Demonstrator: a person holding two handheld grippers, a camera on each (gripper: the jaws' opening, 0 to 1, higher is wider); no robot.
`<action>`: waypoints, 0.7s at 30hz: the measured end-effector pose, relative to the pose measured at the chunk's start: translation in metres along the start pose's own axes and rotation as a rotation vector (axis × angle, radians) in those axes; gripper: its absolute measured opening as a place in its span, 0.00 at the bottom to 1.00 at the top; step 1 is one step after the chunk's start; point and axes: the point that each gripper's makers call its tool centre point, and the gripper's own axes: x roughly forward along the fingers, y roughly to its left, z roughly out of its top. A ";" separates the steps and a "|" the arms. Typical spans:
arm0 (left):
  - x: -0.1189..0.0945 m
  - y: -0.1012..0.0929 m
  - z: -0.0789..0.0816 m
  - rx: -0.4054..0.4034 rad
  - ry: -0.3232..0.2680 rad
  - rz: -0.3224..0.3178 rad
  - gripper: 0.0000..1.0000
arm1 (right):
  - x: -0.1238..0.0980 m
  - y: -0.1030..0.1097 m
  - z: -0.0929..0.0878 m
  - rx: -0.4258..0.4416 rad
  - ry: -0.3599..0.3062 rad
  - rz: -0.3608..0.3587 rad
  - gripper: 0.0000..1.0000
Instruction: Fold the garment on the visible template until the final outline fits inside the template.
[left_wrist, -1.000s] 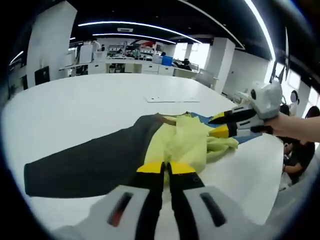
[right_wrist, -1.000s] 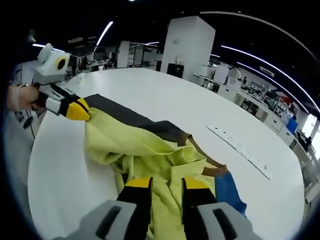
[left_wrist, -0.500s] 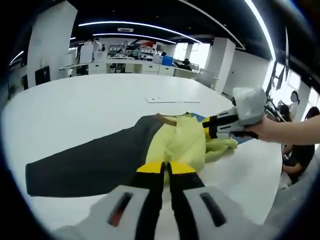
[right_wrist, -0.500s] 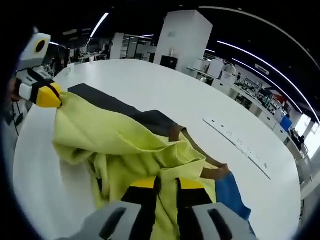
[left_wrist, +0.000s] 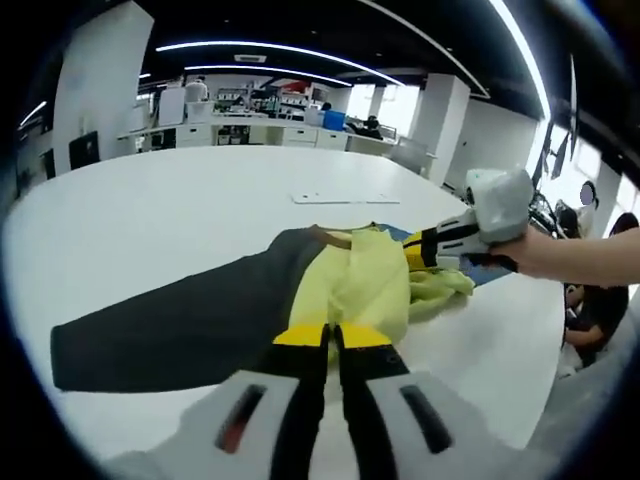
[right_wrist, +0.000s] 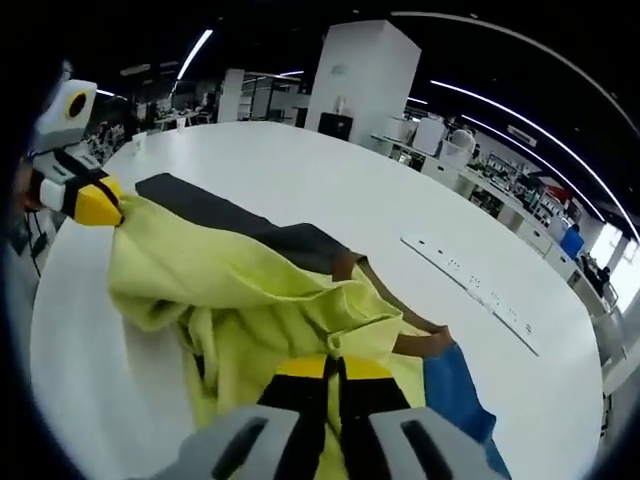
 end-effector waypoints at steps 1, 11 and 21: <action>0.000 0.000 0.000 0.001 0.000 0.001 0.01 | -0.001 -0.001 0.000 0.002 -0.001 0.000 0.00; -0.011 0.003 0.002 0.007 -0.017 0.014 0.01 | -0.042 -0.018 0.004 0.022 -0.041 -0.030 0.00; -0.038 0.000 0.001 0.044 -0.018 0.009 0.01 | -0.103 -0.017 -0.004 0.049 -0.083 -0.011 0.00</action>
